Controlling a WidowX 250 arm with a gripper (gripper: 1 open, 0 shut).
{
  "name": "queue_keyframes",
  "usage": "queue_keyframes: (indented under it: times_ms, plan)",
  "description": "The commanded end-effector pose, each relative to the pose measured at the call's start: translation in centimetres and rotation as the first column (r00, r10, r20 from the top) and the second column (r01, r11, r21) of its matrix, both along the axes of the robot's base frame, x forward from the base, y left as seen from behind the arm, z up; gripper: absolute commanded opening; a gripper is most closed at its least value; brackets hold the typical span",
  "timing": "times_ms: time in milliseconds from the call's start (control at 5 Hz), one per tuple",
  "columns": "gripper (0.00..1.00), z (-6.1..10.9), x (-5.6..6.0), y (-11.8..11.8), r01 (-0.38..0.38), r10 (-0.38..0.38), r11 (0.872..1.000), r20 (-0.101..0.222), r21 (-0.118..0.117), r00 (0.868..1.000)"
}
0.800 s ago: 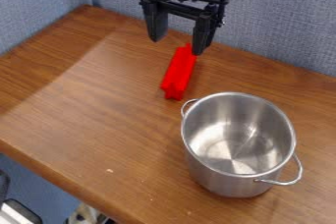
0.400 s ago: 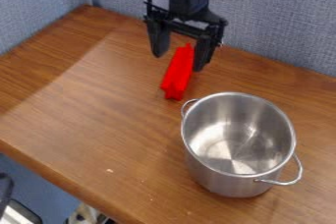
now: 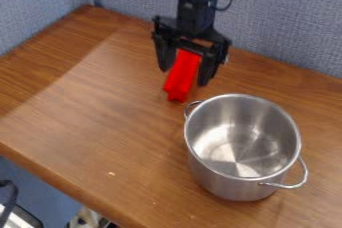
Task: Put the red object in the metal pot
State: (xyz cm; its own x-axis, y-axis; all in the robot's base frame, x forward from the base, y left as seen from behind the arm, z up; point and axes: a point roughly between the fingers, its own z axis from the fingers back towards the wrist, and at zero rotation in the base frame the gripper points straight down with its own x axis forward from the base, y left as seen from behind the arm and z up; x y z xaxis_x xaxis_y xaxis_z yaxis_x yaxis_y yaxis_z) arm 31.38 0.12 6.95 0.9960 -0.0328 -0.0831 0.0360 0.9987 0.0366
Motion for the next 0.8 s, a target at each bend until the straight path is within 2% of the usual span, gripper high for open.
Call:
queue_keyframes:
  times_ms: [0, 200, 400, 600]
  plan:
    - [1.0, 0.2, 1.9, 0.3, 0.048, -0.049, 0.999, 0.054, 0.023, 0.997]
    - [1.0, -0.3, 1.8, 0.9, 0.056, -0.057, 0.998, 0.053, 0.017, 0.997]
    - [0.0, -0.7, 1.8, 1.5, 0.063, -0.063, 0.998, 0.054, 0.01, 0.997]
    - [0.0, -1.5, 1.7, 1.3, 0.016, -0.016, 1.0, 0.052, 0.006, 0.998]
